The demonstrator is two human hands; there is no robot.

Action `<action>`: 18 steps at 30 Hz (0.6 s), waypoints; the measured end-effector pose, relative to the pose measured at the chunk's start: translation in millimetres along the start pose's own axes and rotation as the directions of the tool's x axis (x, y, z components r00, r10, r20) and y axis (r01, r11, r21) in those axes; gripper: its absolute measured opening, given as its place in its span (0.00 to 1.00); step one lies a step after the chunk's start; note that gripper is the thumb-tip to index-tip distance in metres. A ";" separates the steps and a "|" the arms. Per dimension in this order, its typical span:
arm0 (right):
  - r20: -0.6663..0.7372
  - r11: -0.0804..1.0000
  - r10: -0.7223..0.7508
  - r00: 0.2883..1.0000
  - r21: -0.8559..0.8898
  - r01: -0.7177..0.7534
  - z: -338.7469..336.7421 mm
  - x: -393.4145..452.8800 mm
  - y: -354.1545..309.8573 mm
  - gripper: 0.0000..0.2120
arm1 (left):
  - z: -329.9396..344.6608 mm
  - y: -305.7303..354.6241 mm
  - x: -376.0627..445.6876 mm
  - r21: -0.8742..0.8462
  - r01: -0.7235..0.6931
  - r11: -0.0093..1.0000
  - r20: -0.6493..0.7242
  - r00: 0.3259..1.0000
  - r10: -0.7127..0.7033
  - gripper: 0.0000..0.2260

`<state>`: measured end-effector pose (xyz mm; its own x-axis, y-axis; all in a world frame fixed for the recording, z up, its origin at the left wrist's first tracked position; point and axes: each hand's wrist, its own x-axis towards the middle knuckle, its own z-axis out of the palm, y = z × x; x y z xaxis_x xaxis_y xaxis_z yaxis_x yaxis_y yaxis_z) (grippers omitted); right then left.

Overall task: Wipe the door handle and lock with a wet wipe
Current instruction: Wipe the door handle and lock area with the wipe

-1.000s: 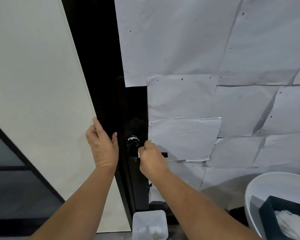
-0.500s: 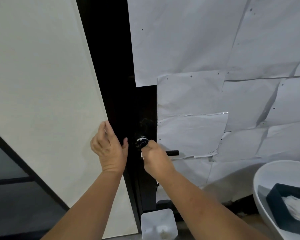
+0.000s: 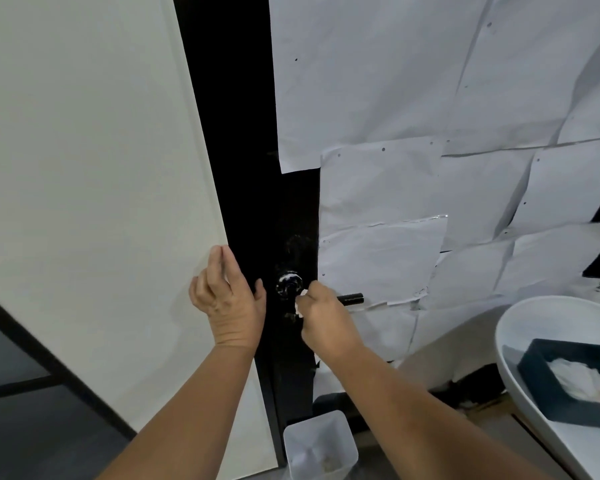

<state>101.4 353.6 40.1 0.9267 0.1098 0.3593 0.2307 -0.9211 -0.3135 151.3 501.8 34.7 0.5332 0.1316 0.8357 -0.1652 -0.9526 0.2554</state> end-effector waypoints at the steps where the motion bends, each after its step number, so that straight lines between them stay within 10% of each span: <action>1: 0.004 1.000 0.011 1.000 -0.004 -0.011 -2.1 -0.7 6.5 0.12 | -0.2 0.3 -0.2 0.001 0.001 1.000 0.002 1.000 -0.001 0.41; 18: 0.066 0.998 -0.057 0.996 0.014 0.056 -16.0 10.0 25.8 0.11 | -1.0 3.2 -2.1 0.028 0.026 0.999 0.026 0.999 -0.027 0.43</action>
<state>111.9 325.0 49.6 0.9297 0.1860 0.3181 0.2862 -0.9082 -0.3054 148.7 498.8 34.2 0.5585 0.1499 0.8158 -0.1278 -0.9562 0.2632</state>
